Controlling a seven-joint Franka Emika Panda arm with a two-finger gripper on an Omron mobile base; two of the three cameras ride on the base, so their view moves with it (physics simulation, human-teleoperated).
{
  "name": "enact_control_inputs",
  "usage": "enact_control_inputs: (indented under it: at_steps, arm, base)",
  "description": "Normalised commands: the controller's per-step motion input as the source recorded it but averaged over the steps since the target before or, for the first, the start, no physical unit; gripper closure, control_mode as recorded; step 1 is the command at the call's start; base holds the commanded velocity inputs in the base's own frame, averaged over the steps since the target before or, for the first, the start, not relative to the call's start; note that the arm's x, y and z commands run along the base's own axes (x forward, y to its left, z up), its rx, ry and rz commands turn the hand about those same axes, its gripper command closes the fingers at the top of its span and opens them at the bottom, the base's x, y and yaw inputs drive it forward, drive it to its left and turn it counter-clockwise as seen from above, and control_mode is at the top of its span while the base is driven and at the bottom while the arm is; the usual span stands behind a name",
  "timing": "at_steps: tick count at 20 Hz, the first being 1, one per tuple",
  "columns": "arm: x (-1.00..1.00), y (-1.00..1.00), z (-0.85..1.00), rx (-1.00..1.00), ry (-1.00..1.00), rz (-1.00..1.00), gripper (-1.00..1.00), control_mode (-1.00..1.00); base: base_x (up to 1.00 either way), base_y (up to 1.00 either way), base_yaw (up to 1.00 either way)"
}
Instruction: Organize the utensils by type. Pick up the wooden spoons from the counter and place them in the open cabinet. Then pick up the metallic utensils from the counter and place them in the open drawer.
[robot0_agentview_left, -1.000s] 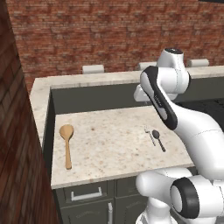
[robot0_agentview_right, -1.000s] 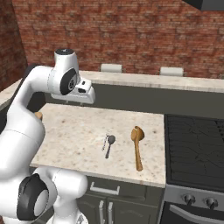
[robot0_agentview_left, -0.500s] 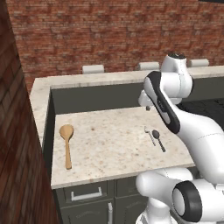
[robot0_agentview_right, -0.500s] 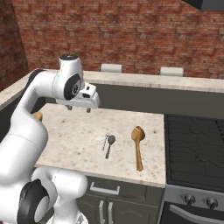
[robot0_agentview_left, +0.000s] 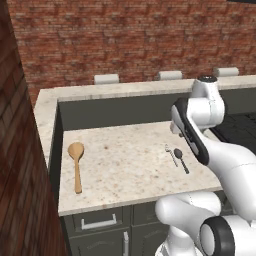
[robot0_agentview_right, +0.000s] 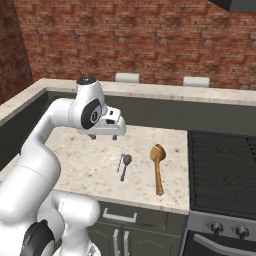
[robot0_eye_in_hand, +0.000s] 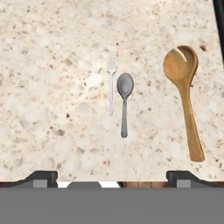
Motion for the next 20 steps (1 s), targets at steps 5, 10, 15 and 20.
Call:
enact_control_inputs:
  at_steps: [5, 10, 15, 20]
  arm:
    - [0.0, -0.19, -0.3, 0.01, 0.02, 0.0, -1.0, -1.0]
    - [0.02, -0.07, -0.21, 0.03, 0.06, 0.0, -1.0, -1.0]
    - [0.03, -0.01, -0.34, 0.0, 0.03, 0.0, -1.0, -1.0]
    - [0.13, 0.0, -0.31, 0.0, 0.03, 0.0, -1.0, -1.0]
  base:
    - [0.0, 0.0, 0.0]
    - [0.0, 0.0, 0.0]
    - [0.0, 0.0, 0.0]
    - [0.0, 0.0, 0.0]
